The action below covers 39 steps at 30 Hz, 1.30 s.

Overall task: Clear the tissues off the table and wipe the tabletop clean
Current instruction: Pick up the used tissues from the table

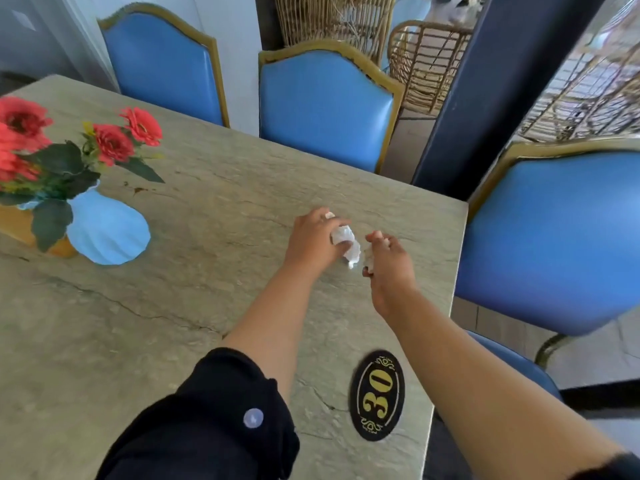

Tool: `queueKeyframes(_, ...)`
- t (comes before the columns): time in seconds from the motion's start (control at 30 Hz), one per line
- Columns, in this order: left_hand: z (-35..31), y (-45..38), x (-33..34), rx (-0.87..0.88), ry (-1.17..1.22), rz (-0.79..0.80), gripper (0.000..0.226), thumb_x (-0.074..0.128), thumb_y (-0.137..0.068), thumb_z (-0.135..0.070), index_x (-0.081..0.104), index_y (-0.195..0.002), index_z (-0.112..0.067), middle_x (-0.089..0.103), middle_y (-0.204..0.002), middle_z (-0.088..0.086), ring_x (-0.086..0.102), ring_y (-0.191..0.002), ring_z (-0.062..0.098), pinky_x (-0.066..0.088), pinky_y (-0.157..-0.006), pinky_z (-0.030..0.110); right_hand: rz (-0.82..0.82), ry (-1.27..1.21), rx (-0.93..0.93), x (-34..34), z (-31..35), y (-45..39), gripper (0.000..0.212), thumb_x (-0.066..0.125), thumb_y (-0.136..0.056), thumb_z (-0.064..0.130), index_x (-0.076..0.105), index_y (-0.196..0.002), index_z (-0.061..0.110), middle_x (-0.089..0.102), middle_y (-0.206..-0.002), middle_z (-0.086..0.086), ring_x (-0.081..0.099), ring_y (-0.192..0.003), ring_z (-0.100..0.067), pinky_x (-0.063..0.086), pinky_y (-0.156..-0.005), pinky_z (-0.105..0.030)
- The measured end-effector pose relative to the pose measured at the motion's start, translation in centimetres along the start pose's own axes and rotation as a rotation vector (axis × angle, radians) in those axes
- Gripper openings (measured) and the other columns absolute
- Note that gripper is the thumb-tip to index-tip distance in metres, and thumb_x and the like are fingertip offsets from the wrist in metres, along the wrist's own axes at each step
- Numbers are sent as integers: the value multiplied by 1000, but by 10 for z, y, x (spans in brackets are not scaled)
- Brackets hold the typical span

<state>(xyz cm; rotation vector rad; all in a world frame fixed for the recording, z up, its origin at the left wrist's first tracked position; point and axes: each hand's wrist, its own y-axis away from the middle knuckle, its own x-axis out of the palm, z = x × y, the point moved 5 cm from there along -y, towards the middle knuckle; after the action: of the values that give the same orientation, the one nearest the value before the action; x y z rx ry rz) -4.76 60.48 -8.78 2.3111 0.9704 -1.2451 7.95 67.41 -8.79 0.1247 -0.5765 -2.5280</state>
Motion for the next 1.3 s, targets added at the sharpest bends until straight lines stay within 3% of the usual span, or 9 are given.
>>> queueKeyframes(0.13, -4, -2, 20, -38, -71, 82, 37, 70, -83, -20, 68, -120, -19, 52, -136, 4, 47, -123, 28, 38, -102, 32, -13, 20, 7, -28, 0, -1, 22, 44, -101, 30, 62, -96, 20, 58, -95, 2, 48, -73, -14, 43, -66, -28)
queueKeyframes(0.27, -7, 9, 21, -87, 46, -52, 16, 64, -79, -7, 73, -93, -9, 64, -109, 10, 60, -98, 29, 34, -69, 24, 21, -52, 8, -44, -2, 1, 29, 41, -100, 10, 66, -91, 22, 57, -89, 0, 53, -75, -14, 44, -63, -26)
queueKeyframes(0.37, -20, 34, 19, -153, 249, -29, 15, 72, -79, -15, 68, -93, -14, 67, -93, -2, 60, -82, 15, 35, -57, 14, 74, -96, 28, -53, -4, 13, 31, 42, -98, 4, 66, -101, 23, 60, -96, -2, 59, -84, -16, 47, -67, -27)
queueKeyframes(0.53, -65, 96, 6, -224, 458, -160, 27, 79, -76, -32, 61, -92, -19, 67, -86, -10, 63, -78, 4, 47, -68, 18, 244, -126, 36, -73, -8, 50, 32, 42, -100, 9, 56, -124, 24, 64, -118, -5, 61, -106, -21, 50, -79, -32)
queueKeyframes(0.67, -109, 151, 6, -169, 455, -199, 18, 76, -80, -32, 69, -87, -17, 72, -85, -6, 67, -80, 8, 53, -74, 23, 297, -147, -48, -108, -12, 89, 28, 42, -103, 24, 55, -127, 22, 64, -119, -6, 59, -99, -19, 46, -73, -29)
queueKeyframes(0.87, -169, 240, 39, -58, 345, -156, 22, 64, -89, -34, 77, -86, -16, 73, -87, 0, 65, -85, 13, 48, -76, 27, 254, -117, -72, -185, -39, 157, 15, 48, -100, 26, 58, -102, 15, 63, -87, -6, 54, -75, -16, 43, -72, -29)
queueKeyframes(1.03, -196, 335, 87, -323, 858, -116, 24, 46, -100, -27, 69, -102, -31, 64, -102, -18, 59, -100, -1, 44, -85, 17, 179, -27, 13, -251, -83, 207, 15, 44, -101, 24, 56, -103, 16, 60, -81, -6, 54, -79, -22, 44, -74, -35)
queueKeyframes(1.2, -209, 404, 178, -923, 1685, 231, 35, 51, -98, -33, 59, -128, -19, 65, -123, 12, 61, -116, 26, 46, -101, 40, 179, 191, 17, -285, -135, 244, 20, 42, -97, 37, 55, -101, 22, 58, -105, -8, 57, -101, -24, 49, -90, -44)
queueKeyframes(1.3, -212, 424, 200, -965, 1867, 321, 40, 45, -100, -31, 55, -131, -8, 61, -130, 19, 62, -115, 30, 52, -91, 42, 170, 412, 30, -296, -167, 254, 48, 31, -87, 60, 53, -118, 31, 46, -131, 1, 32, -135, -22, 20, -116, -51)
